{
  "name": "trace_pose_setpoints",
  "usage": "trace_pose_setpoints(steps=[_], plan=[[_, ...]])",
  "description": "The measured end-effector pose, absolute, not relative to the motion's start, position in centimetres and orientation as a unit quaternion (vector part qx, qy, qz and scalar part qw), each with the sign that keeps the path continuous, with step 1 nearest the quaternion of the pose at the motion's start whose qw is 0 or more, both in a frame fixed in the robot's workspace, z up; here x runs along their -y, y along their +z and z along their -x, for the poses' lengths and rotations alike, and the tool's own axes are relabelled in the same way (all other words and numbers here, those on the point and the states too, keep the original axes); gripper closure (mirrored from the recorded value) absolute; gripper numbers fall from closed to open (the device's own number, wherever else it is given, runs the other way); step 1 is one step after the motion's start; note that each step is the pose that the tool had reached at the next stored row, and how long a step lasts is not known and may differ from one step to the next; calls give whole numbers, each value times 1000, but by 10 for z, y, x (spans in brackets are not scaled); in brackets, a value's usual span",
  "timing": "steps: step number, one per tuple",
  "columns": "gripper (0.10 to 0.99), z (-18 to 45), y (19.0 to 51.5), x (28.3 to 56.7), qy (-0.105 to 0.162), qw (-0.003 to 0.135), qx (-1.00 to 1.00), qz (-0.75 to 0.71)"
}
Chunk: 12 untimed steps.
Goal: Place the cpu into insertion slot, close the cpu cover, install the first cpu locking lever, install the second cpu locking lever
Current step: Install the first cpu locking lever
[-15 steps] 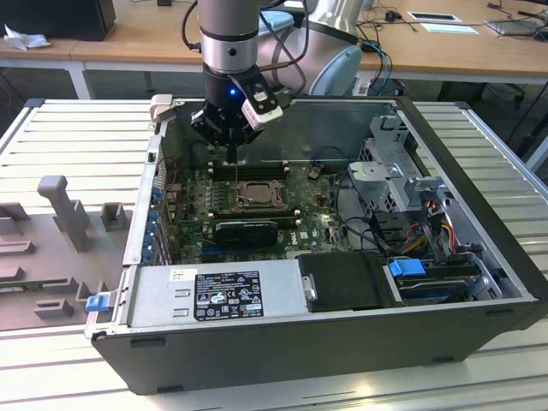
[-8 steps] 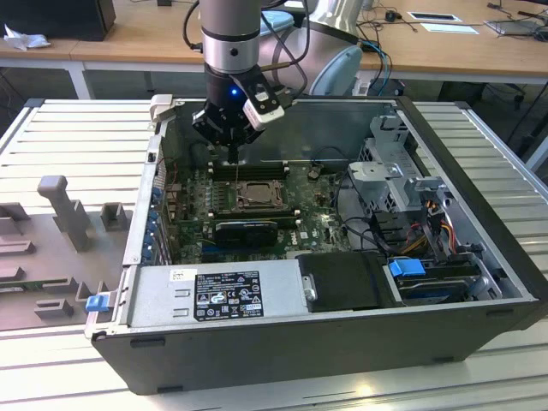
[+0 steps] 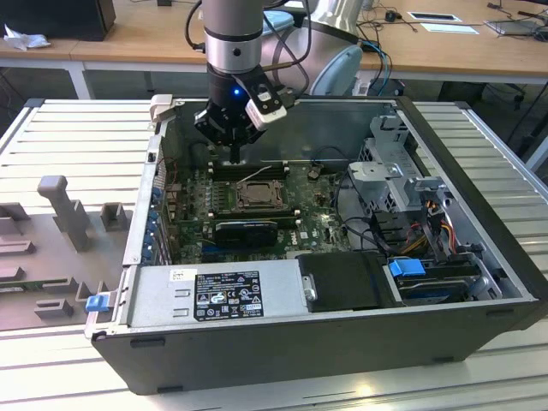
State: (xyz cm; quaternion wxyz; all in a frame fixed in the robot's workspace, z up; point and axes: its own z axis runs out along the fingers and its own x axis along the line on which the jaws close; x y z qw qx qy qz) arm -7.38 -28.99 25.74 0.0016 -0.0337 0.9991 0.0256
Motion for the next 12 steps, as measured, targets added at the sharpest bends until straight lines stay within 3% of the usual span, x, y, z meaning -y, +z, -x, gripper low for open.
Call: trace_pose_setpoints(steps=[12], plan=[[980, 62, 256, 290, 26, 2, -999, 34]])
